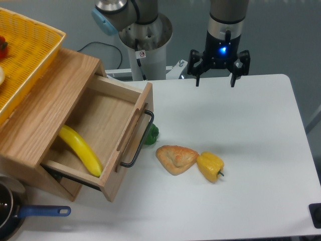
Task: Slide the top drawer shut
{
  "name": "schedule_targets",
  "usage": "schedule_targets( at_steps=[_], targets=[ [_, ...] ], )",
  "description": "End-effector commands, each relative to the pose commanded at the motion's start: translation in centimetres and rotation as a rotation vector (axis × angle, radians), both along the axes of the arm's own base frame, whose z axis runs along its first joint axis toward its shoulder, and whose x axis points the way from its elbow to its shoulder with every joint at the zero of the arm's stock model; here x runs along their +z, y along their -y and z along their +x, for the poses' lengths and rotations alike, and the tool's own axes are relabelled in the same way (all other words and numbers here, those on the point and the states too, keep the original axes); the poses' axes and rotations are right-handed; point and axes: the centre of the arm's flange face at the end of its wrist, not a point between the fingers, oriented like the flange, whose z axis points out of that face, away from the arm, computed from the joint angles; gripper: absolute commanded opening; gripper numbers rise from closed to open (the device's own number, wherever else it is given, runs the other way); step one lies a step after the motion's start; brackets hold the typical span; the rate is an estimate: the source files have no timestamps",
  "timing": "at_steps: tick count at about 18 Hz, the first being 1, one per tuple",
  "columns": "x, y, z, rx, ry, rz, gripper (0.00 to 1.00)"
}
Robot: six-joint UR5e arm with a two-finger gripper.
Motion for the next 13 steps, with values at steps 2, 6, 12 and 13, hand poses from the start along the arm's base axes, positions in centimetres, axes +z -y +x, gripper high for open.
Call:
schedule_targets(
  at_steps=[2,6,12,13],
  targets=[
    [-0.2,0.0,-0.2,0.011,0.004,-0.003,1.0],
    [-1.4,-0.5,-0.7,0.018,0.018,-0.03,1.0],
    [-2.4,-2.1,-1.8,0.064,0.03,-0.058,0.55],
    [-2.7,-2.5,-1.8,0.059,0.034,-0.06,0.54]
  ],
)
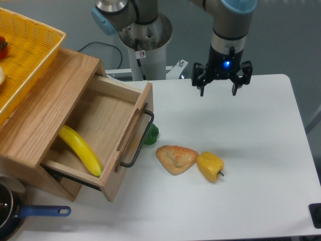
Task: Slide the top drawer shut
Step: 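Move the open gripper down toward the drawer front beside the green pepper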
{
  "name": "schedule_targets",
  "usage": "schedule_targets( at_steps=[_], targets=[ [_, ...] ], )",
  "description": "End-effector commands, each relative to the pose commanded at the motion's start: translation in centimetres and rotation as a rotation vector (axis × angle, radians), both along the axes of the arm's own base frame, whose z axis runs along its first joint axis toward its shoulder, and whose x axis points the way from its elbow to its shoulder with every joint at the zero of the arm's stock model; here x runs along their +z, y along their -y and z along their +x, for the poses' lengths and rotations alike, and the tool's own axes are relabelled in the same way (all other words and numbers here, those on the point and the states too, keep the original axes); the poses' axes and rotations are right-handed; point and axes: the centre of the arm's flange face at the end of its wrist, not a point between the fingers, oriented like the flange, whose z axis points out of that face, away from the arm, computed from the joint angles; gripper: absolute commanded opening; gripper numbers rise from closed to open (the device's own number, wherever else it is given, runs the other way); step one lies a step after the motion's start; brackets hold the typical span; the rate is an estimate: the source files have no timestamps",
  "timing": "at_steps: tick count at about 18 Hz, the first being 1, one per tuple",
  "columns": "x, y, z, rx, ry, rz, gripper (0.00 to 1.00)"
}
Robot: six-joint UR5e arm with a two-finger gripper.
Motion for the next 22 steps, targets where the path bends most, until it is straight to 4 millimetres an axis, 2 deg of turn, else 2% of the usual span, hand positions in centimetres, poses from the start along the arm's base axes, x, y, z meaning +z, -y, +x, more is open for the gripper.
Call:
schedule_targets(
  at_steps=[2,4,6,7,10,14,22],
  targets=[
    [-0.3,-0.3,-0.2,0.0,0.005,-0.002,0.4],
    [-0.5,-1.2,0.1,-0.017,0.007,-0.004,0.32],
    [-0.6,-1.5,0.2,-0.003,0.009,-0.002,0.08],
    [-0.7,-2.0,0.4,0.0,0.012,-0.002,0.0],
    [-1.3,-3.6,0.5,0.042,0.002,0.008,0.0],
    [-2.8,-6.1,1.6,0.022,0.019,0.0,0.0],
    [-3.3,-9.0,3.9,-0.007,0.031,0.0,0.01]
  ],
)
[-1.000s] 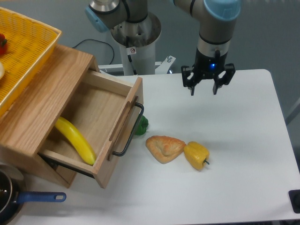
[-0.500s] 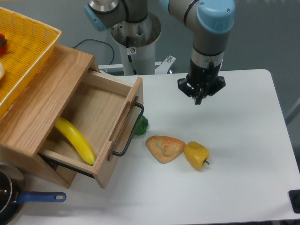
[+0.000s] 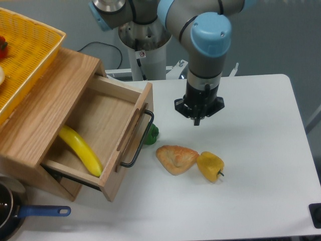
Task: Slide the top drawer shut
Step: 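Move the open gripper down toward the drawer front beside the green pepper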
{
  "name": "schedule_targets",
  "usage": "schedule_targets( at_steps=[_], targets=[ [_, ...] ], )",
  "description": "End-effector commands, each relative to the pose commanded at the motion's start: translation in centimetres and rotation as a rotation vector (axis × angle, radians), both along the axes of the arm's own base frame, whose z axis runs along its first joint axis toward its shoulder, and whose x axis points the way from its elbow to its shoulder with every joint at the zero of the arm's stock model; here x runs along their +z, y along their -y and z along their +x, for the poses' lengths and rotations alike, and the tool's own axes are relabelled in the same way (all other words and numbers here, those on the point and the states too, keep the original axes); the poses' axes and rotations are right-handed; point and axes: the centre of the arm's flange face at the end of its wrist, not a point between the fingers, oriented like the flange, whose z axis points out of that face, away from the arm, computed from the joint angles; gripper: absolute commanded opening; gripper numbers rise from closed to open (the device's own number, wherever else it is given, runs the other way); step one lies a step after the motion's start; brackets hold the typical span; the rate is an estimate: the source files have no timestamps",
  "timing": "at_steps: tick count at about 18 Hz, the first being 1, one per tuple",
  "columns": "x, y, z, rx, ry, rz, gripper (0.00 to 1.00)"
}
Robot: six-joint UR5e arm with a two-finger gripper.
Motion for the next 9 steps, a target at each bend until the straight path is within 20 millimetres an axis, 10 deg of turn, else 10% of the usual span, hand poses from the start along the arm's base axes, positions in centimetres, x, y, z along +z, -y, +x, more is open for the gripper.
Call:
schedule_targets(
  at_steps=[9],
  targets=[
    [-0.6,-1.9,1.4,-0.011,0.012,-0.002,0.11]
  ],
)
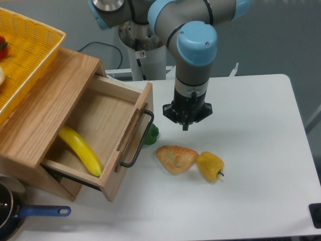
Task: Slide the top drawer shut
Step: 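Move the open gripper down toward the drawer front beside the green pepper, then push the drawer front with the gripper into the wooden box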
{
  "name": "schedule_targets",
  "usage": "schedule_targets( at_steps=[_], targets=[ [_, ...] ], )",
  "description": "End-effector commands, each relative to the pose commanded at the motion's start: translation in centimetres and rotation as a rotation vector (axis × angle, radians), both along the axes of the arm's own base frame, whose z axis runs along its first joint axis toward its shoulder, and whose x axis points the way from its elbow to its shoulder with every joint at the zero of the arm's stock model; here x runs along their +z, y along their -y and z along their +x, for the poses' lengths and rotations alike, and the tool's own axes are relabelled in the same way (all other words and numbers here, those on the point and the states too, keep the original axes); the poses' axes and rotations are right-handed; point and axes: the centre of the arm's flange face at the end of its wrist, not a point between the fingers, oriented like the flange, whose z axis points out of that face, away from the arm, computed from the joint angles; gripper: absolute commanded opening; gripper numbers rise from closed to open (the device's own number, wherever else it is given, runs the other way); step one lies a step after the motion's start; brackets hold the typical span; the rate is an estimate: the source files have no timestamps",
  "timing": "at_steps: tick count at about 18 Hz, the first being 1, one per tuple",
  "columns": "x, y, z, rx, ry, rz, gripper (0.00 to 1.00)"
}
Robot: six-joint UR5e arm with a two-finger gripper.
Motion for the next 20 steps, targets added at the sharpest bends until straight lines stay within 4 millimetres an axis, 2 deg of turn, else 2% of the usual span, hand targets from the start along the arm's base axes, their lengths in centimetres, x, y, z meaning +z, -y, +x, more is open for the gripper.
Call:
schedule_targets(
  at_steps=[3,7,13,17,18,20],
  targets=[
    [0.1,-1.4,1.2,-0.002,0.001,0.002,0.11],
    [-0.4,-2.3,2.0,-0.02,0.007,-0.002,0.11],
    [-0.9,-2.7,2.6,-0.02,0.016,-0.009,0.13],
    [-0.9,-2.9,2.9,-0.026,0.015,-0.008,0.17],
    [-0.8,-2.9,2.9,-0.026,0.014,-0.007,0.24],
    [-0.7,-2.9,3.0,-0.028,0.013,-0.006,0.24]
  ],
)
